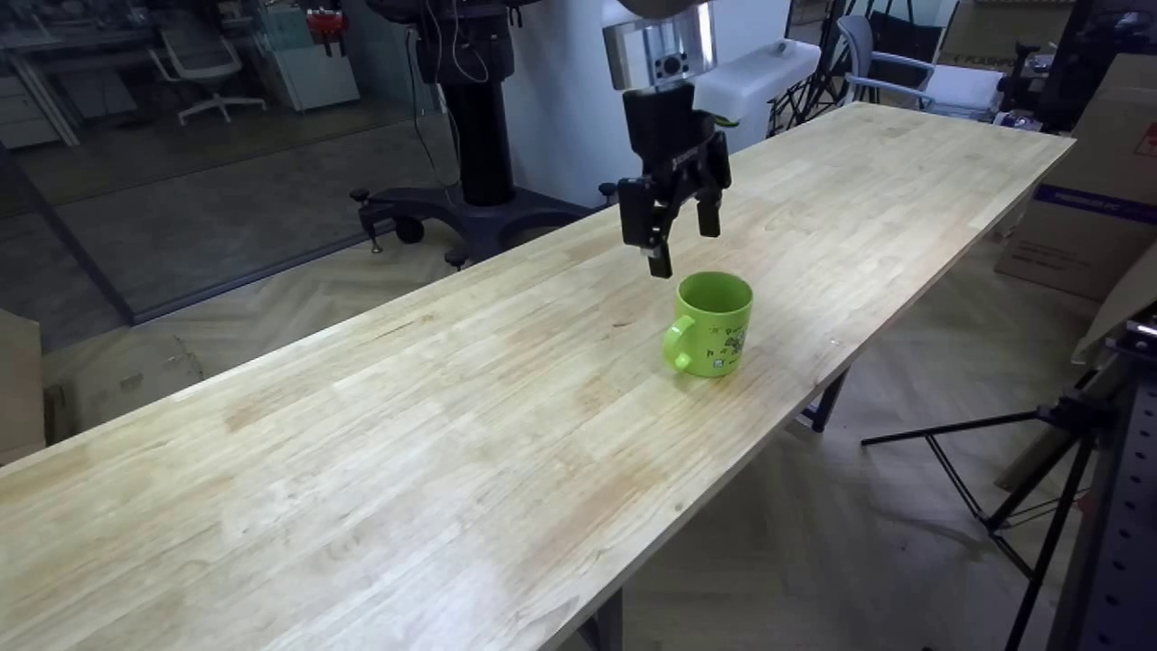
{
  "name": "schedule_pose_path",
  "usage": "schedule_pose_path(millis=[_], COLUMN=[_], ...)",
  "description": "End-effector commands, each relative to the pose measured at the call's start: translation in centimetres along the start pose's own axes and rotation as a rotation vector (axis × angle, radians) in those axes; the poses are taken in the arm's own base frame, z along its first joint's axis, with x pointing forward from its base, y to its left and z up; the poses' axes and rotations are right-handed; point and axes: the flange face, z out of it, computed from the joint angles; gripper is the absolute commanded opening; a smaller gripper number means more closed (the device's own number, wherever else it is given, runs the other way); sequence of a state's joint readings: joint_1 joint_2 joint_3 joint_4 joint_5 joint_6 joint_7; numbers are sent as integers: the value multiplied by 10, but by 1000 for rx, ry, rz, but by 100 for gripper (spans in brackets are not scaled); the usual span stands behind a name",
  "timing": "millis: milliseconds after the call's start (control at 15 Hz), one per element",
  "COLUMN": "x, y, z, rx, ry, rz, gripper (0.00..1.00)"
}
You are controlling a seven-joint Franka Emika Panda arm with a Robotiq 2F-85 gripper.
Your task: Move the yellow mug to the left
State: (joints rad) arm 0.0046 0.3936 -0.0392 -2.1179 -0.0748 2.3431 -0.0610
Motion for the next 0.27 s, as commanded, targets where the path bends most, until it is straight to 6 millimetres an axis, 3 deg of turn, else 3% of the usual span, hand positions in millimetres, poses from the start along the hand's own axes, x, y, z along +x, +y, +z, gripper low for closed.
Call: schedule_pose_path(millis=[0, 200], x=[-1, -4], y=[-2, -1], z=[-5, -8], rx=[19, 34], ry=[15, 29], rz=[-25, -47], gripper=[100, 100])
